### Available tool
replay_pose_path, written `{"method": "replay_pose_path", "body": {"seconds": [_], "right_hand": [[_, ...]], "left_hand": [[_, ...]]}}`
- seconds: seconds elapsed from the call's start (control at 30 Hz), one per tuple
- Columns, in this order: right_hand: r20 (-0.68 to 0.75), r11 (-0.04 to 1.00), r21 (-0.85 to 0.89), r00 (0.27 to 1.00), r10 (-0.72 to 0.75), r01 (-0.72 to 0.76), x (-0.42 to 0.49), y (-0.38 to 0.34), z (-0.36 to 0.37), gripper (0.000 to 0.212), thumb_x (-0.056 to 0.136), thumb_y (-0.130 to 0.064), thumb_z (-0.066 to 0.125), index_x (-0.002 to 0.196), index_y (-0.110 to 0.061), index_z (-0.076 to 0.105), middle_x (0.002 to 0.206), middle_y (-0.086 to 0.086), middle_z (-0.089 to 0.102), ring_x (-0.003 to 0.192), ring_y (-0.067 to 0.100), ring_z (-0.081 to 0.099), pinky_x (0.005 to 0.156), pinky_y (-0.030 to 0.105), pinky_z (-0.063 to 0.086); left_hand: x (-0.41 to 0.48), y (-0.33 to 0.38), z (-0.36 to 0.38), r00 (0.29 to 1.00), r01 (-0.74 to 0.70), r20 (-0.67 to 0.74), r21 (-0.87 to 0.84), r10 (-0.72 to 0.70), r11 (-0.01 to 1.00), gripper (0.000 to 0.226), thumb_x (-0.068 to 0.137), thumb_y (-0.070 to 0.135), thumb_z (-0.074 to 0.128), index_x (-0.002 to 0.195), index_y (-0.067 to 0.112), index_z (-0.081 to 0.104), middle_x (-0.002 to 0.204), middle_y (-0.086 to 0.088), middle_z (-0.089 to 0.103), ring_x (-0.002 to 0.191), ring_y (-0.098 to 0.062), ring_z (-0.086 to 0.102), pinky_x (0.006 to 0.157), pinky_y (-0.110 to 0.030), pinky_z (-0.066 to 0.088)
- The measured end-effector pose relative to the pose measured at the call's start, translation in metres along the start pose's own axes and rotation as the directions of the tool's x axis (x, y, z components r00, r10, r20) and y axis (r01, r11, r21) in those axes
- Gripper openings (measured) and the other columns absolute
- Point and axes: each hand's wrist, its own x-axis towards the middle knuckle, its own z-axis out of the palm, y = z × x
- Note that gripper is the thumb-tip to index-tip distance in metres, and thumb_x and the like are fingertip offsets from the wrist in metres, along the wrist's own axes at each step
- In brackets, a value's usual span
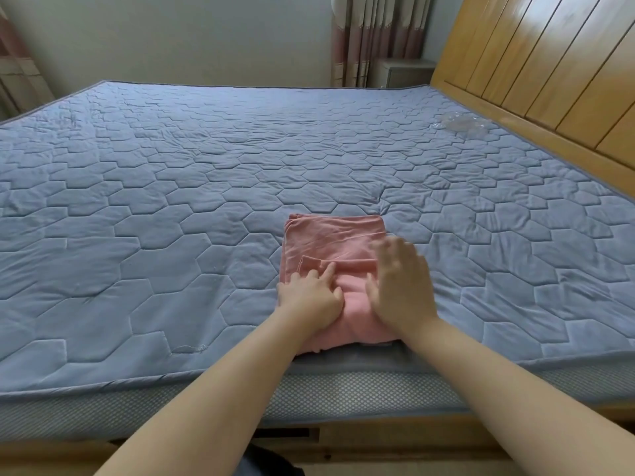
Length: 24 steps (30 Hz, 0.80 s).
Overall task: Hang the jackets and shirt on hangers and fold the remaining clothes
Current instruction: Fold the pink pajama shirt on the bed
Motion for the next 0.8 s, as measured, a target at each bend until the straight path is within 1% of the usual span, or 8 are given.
{"method": "replay_pose_path", "body": {"seconds": [0.07, 0.17, 0.3, 0.37, 0.43, 0.57, 0.7, 0.8], "right_hand": [[0.159, 0.898, 0.197, 0.916, 0.368, -0.394, 0.011, 0.013, 0.001, 0.059, 0.077, -0.025, 0.073, 0.126, -0.002, 0.049, 0.122, 0.019, 0.052, 0.112, 0.037, 0.05, 0.094, 0.042, 0.041], [0.518, 0.451, 0.434, 0.625, 0.584, -0.78, 0.019, 0.031, 0.009, 0.059, 0.083, -0.028, 0.072, 0.129, 0.004, 0.051, 0.128, 0.019, 0.057, 0.118, 0.028, 0.054, 0.095, 0.03, 0.04], [0.617, 0.104, 0.551, 0.488, 0.618, -0.828, 0.019, 0.036, 0.015, 0.032, 0.084, -0.017, 0.072, 0.102, 0.008, 0.068, 0.107, 0.017, 0.067, 0.083, 0.019, 0.058, 0.067, 0.028, 0.047], [0.732, -0.107, 0.524, 0.383, 0.563, -0.845, 0.024, 0.038, 0.008, 0.028, 0.082, -0.022, 0.074, 0.096, 0.002, 0.068, 0.102, 0.012, 0.068, 0.074, 0.019, 0.059, 0.061, 0.025, 0.048], [0.841, -0.244, 0.442, 0.304, 0.448, -0.863, 0.03, 0.041, 0.001, 0.024, 0.084, -0.03, 0.071, 0.09, -0.007, 0.068, 0.095, 0.007, 0.069, 0.071, 0.018, 0.062, 0.06, 0.029, 0.053], [0.896, -0.264, 0.423, 0.357, 0.264, -0.867, 0.039, 0.049, -0.01, 0.024, 0.096, -0.03, 0.054, 0.084, -0.012, 0.065, 0.063, 0.002, 0.07, 0.056, 0.013, 0.067, 0.059, 0.028, 0.056], [0.888, -0.272, 0.458, 0.452, 0.088, -0.846, 0.051, 0.062, -0.016, 0.04, 0.102, -0.018, 0.037, 0.081, -0.009, 0.069, 0.069, 0.004, 0.07, 0.061, 0.014, 0.069, 0.059, 0.026, 0.057], [0.862, -0.188, 0.493, 0.506, -0.022, -0.849, 0.057, 0.07, -0.019, 0.021, 0.087, -0.021, 0.063, 0.077, -0.007, 0.074, 0.078, 0.007, 0.068, 0.069, 0.018, 0.067, 0.065, 0.027, 0.057]], "left_hand": [[0.005, -0.004, 0.003, 0.993, 0.066, -0.095, -0.111, -0.077, 0.992, 0.062, 0.093, 0.047, 0.035, 0.149, 0.029, 0.018, 0.15, -0.006, 0.032, 0.134, -0.031, 0.031, 0.104, -0.05, 0.029], [0.011, -0.005, 0.002, 0.971, 0.176, -0.114, -0.263, -0.212, 0.948, 0.076, 0.092, 0.054, 0.042, 0.151, 0.015, 0.013, 0.152, -0.01, 0.027, 0.138, -0.029, 0.029, 0.107, -0.049, 0.028], [0.028, -0.011, -0.003, 0.931, 0.293, -0.058, -0.468, -0.36, 0.834, 0.07, 0.092, 0.058, 0.044, 0.139, 0.008, 0.037, 0.141, -0.012, 0.045, 0.131, -0.032, 0.04, 0.104, -0.048, 0.031], [0.035, -0.017, -0.004, 0.922, 0.286, -0.036, -0.606, -0.385, 0.742, 0.049, 0.093, 0.053, 0.046, 0.11, 0.009, 0.059, 0.126, -0.013, 0.058, 0.12, -0.033, 0.049, 0.099, -0.045, 0.037], [0.035, -0.021, -0.003, 0.926, 0.198, -0.111, -0.672, -0.362, 0.713, 0.038, 0.094, 0.042, 0.048, 0.075, 0.011, 0.057, 0.108, -0.017, 0.065, 0.106, -0.035, 0.056, 0.085, -0.037, 0.042], [0.021, -0.023, -0.006, 0.853, 0.068, -0.313, -0.728, -0.419, 0.682, 0.031, 0.098, 0.026, 0.042, 0.076, 0.009, 0.053, 0.098, -0.02, 0.065, 0.095, -0.035, 0.057, 0.07, -0.031, 0.031], [0.016, -0.028, -0.007, 0.82, 0.046, -0.366, -0.724, -0.44, 0.689, 0.027, 0.099, 0.027, 0.043, 0.077, 0.012, 0.051, 0.094, -0.017, 0.065, 0.09, -0.033, 0.056, 0.068, -0.03, 0.03], [0.018, -0.033, -0.004, 0.849, 0.088, -0.306, -0.723, -0.432, 0.685, 0.033, 0.098, 0.027, 0.044, 0.071, 0.009, 0.051, 0.082, -0.011, 0.061, 0.081, -0.029, 0.052, 0.067, -0.03, 0.031]]}}
